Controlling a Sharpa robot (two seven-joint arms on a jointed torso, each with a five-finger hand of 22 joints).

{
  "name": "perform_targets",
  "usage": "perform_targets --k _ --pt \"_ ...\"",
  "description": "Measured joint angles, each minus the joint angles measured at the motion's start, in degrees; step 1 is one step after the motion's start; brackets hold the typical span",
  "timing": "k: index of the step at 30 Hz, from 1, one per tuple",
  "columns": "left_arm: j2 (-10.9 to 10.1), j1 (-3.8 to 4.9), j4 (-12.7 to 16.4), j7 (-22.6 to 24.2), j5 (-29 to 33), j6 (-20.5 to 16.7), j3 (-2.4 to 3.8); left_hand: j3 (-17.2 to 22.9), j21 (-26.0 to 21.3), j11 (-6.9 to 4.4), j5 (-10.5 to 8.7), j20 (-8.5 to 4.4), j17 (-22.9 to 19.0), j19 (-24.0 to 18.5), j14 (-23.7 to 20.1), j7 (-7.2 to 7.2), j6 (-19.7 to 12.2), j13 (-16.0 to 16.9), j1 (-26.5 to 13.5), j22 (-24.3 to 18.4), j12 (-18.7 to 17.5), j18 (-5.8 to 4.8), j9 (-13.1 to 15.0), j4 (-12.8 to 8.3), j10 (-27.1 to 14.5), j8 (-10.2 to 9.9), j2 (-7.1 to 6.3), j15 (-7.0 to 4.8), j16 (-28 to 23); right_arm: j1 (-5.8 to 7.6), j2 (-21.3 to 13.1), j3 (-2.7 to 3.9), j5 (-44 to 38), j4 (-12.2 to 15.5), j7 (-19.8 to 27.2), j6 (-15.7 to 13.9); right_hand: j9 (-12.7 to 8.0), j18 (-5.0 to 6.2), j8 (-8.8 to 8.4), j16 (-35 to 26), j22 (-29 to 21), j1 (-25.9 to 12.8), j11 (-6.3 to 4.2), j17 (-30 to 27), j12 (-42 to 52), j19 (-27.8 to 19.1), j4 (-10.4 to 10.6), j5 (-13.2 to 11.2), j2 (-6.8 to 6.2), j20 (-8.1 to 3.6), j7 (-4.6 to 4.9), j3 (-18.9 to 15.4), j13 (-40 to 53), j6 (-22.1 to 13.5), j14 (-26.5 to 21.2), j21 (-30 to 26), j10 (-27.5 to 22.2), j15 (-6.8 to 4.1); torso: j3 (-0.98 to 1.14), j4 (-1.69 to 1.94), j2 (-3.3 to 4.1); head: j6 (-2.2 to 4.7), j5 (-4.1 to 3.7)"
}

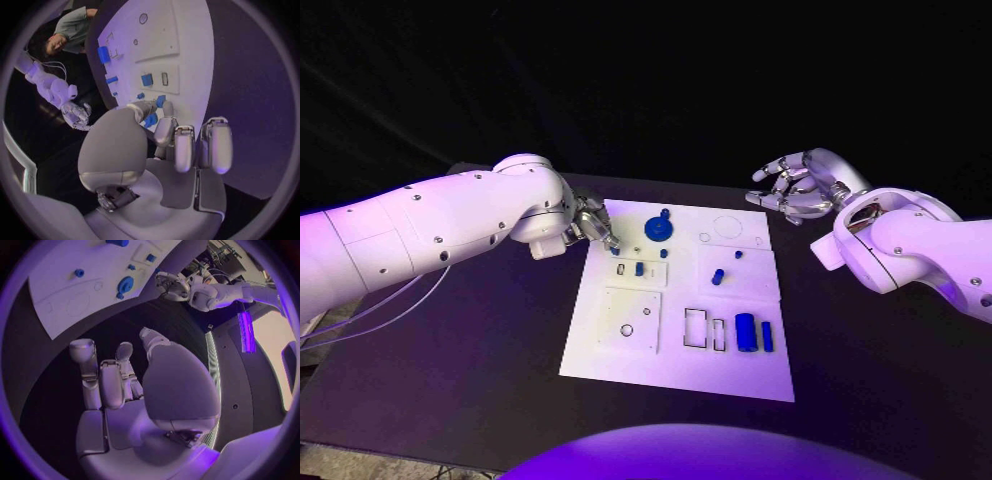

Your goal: Assemble the parts on the task board

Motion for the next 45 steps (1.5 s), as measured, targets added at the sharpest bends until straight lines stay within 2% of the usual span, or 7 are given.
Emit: perform_targets --k 1,13,23,33,45 --pt "-0.1 -0.15 0.32 0.08 -0.1 -0.18 0.0 0.29 0.0 0.0 0.0 0.0 0.0 0.0 0.0 0.08 0.07 0.0 -0.34 0.0 0.0 0.0 -0.01 -0.29 0.0 0.0 -0.34 0.0 0.0 -0.04 0.0 0.0 0.01 0.0 0.01 0.0 0.0 0.0 0.0 0.0 0.0 0.0 0.0 0.0 0.0 0.0 0.0 0.0 0.0 0.0 0.0 0.0 0.0 0.0 0.0 0.0 0.0 0.0 0.0 0.0 0.02 0.0 0.04" --pt "0.27 -1.3 1.06 0.95 -1.2 -0.27 -0.08 0.33 0.27 -0.2 0.31 0.0 0.0 0.0 -0.01 0.09 0.09 0.03 -0.34 -0.01 0.0 0.0 -0.2 -0.33 0.21 -0.04 -0.33 0.01 0.0 -0.24 0.05 -0.02 0.07 -0.03 0.05 -0.01 -0.05 0.0 0.0 0.0 0.0 0.0 0.0 0.0 0.0 0.0 0.0 0.0 0.0 0.0 0.0 0.0 0.0 0.0 0.0 0.0 0.0 0.0 0.01 -0.12 0.14 -0.02 0.3" --pt "0.87 -1.46 0.48 1.53 -1.97 2.1 -0.33 0.33 0.27 -0.2 0.3 0.0 0.0 0.0 -0.02 0.1 0.1 0.03 -0.32 -0.01 0.0 0.0 -0.18 -0.34 0.21 -0.05 -0.31 0.02 0.0 -0.26 0.03 -0.01 0.11 -0.03 0.07 -0.01 -0.05 0.0 0.0 0.0 0.0 0.0 0.0 -0.01 0.0 0.0 0.0 0.0 0.0 0.0 0.0 0.0 0.0 0.0 0.0 0.0 0.0 0.0 0.1 -0.15 0.16 -0.26 0.26" --pt "1.18 -1.48 -0.54 1.66 -2.83 4.94 -0.4 0.34 0.27 -0.2 0.27 0.0 0.0 0.0 -0.02 0.18 0.18 -0.06 -0.24 -0.01 0.0 0.0 -0.09 -0.34 0.21 0.03 -0.23 0.02 0.0 -0.27 0.02 0.0 0.14 -0.04 0.09 -0.01 -0.04 0.0 0.0 0.0 0.0 0.0 0.0 -0.01 0.0 0.0 0.0 0.0 0.0 0.0 0.0 0.0 0.0 0.0 0.0 0.0 0.0 0.0 0.1 -0.15 0.15 -0.43 0.2" --pt "1.74 -1.47 -1.11 1.79 -3.15 6.47 -0.4 0.34 0.27 -0.19 0.11 0.0 0.0 0.0 -0.02 0.19 0.18 -0.06 -0.18 -0.02 0.0 0.0 -0.1 -0.34 0.2 0.08 -0.18 0.03 0.0 -0.28 0.06 0.0 0.16 -0.05 0.12 -0.01 -0.04 0.0 0.0 0.0 0.0 0.0 0.0 -0.01 0.0 0.0 0.0 0.0 0.0 0.0 0.0 0.0 0.0 0.0 0.0 0.0 0.0 0.0 0.08 -0.17 0.15 -0.6 0.15"
